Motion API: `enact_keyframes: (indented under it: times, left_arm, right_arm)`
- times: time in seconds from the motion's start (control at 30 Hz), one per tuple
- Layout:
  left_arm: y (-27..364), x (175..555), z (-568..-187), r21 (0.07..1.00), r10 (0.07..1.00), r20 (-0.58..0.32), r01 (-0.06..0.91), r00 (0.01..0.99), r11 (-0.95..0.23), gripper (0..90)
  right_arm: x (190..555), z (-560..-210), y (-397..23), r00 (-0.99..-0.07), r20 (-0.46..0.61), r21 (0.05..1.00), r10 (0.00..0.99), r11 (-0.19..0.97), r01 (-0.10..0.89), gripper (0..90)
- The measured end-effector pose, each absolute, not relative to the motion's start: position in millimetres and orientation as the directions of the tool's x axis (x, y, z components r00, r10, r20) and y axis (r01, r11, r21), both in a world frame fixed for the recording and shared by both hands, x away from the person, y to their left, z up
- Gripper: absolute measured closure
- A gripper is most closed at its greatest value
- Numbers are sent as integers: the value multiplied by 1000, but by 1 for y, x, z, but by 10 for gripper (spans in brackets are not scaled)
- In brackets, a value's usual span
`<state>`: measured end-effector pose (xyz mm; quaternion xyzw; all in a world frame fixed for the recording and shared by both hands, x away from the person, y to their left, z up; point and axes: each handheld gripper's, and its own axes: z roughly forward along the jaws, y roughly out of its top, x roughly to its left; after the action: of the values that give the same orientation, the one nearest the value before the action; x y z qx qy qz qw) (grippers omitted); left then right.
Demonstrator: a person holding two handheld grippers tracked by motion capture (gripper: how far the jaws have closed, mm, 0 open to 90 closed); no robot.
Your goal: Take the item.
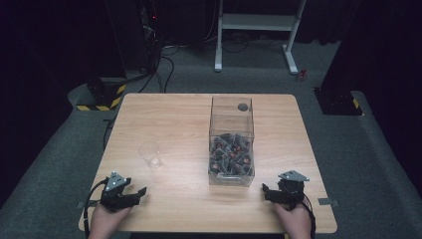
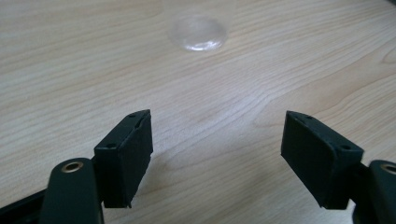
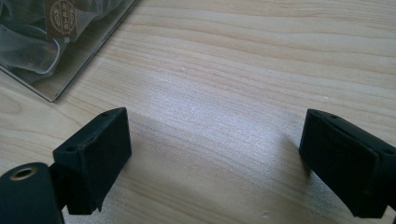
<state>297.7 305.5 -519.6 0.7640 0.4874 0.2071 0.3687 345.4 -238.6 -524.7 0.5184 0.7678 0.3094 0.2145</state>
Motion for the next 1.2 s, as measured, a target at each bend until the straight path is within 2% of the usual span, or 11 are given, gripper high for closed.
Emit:
enact_keyframes:
  times: [0.57,1.2]
  left_arm:
    - [294,295,-508,816,872,-87,537,482,-215,261]
    - [280,296,-492,831,853,-45,493,520,-257,261]
  right_arm:
    - [346,-525,-238,-369,-7,696,929,270,665,90]
    - [348,-525,-237,-368,-9,700,930,269,662,89]
